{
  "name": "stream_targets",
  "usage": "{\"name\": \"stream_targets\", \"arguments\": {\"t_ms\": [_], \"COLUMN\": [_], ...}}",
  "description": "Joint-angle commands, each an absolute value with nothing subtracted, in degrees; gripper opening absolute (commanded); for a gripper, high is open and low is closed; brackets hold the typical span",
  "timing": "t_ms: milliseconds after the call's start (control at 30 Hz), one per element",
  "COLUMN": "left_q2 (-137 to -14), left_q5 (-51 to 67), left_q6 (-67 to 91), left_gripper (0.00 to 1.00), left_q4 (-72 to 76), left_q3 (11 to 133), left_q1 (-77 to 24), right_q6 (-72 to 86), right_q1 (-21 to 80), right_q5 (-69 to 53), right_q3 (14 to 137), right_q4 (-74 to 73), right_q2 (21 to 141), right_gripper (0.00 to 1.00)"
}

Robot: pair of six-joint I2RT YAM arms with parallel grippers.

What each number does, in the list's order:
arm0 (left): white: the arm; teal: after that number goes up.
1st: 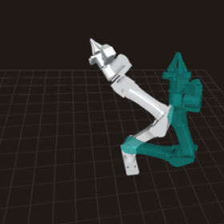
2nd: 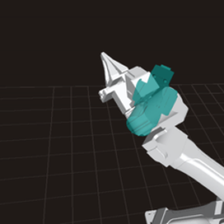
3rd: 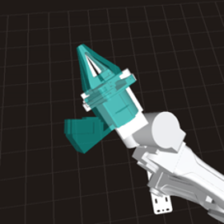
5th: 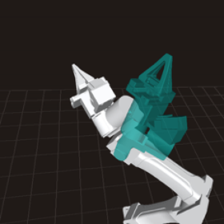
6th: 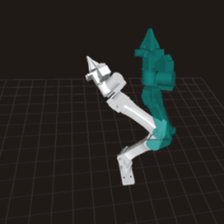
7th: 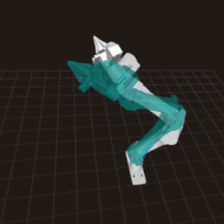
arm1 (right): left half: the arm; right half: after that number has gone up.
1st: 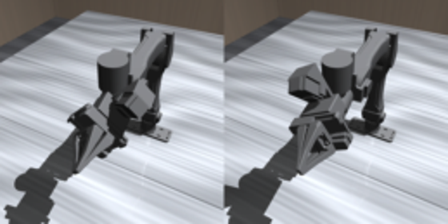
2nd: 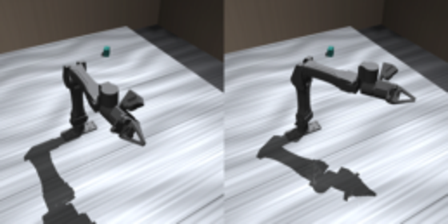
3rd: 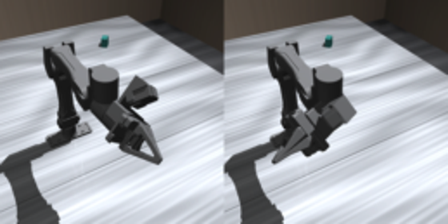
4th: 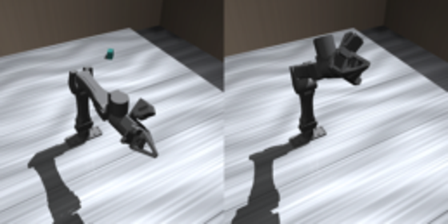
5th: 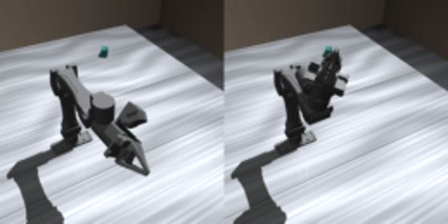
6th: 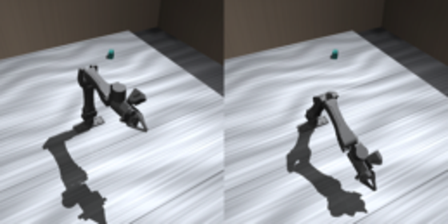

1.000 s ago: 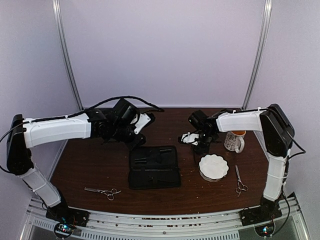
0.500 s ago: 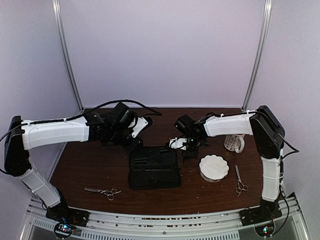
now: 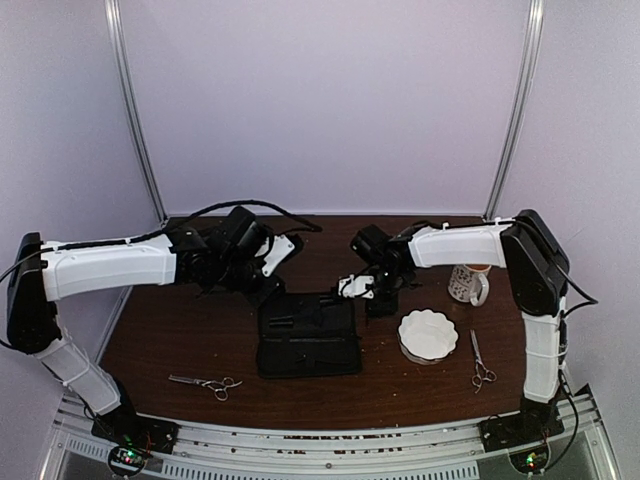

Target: Sort the hair-cutting tools

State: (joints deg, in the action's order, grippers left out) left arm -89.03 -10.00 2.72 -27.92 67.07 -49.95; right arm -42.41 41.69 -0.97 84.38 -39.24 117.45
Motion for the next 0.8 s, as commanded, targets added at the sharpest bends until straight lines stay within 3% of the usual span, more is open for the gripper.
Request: {"name": "stream_targets", "arguments": {"t_ms": [0, 300, 767], "left_q2": [-87.4, -86.5, -85.1], "left_q5": [-8.6, -8.0, -6.7], "left_q6": [3.3, 3.4, 3.2], "left_gripper": [0.40, 0.40, 0.40], "left_q4": [-26.0, -25.5, -24.5], "left_q3": [66.5, 64.7, 62.4], "left_q1": [-50.2, -50.2, -50.2], "right_q6": [-48.8, -57.9, -63.1], "right_q1": [41.5, 41.5, 39.5], "right_q5": [-5.3, -4.9, -6.5], "right_q3": [88.8, 95.2, 106.8], "right_q4": [-43.8, -49.6, -67.1], "right_q2": [117.2, 122.2, 130.0], "right_gripper": [0.46, 0.50, 0.46]}}
